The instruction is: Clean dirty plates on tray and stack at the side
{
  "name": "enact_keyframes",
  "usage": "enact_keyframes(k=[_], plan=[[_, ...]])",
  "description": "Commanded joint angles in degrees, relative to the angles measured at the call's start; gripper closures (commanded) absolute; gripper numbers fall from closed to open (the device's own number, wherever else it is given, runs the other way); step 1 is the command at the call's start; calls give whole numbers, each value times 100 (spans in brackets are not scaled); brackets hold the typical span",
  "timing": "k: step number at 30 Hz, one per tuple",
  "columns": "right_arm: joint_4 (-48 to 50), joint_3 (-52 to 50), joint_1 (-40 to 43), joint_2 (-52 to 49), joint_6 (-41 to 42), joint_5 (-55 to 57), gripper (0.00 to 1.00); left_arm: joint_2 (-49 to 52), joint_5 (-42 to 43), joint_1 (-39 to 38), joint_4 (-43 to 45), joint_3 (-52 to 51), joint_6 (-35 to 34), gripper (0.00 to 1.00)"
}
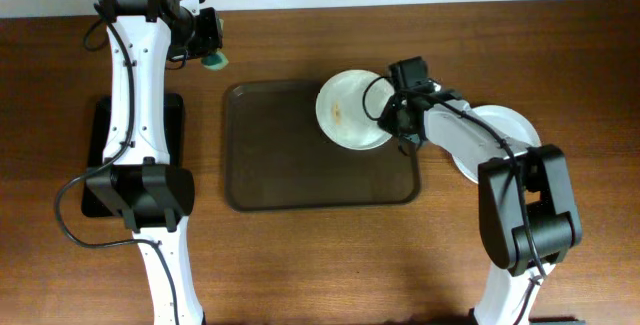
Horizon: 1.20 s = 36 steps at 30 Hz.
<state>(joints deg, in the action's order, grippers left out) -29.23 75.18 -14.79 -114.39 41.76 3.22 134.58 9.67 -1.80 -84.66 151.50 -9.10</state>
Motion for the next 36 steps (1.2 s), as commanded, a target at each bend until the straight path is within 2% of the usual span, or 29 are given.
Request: enact_keyframes(k=[1,6,8,9,10,11,13,14,16,19,21,26,30,36], plan=[[-258,37,-269,-74,-302,-376,96,85,61,-7,-9,42,-50,99],[-527,46,-669,-33,-562,-485,95,85,61,-7,-9,42,-50,99],[-608,90,-750,55,-588,-542,91,85,61,-7,-9,42,-50,99],[-658,136,-769,107,-713,-562,82,85,61,-7,-11,42,-50,99],[-710,208,-769,151,-894,-562,66,85,61,-7,-11,42,-50,99],[-756,299,-763,179,-1147,-560,42,85,61,-7,-11,42,-50,99],[-874,566,-721,210,-1799,-562,22,85,61,-7,-26,42,-50,99],[-944,734,-688,210,-2114,-557,20,85,61,-7,-26,42,-50,99],[-887,918,-608,205,-2498,-535,20,85,61,-7,-22,42,-50,99],[-527,929,-529,136,-2726,-398,33,85,61,-9,-31,42,-50,99],[-315,929,-505,-26,-2942,-407,36,85,59,-44,-33,42,-50,99],[-291,929,-511,-442,-2999,-417,37,85,-90,-186,-46,42,-48,99],[-260,929,-511,-721,-2997,-564,45,85,-111,-302,-55,42,-48,99],[-201,929,-511,-846,-2903,-603,85,85,-114,-470,-146,42,-48,99]])
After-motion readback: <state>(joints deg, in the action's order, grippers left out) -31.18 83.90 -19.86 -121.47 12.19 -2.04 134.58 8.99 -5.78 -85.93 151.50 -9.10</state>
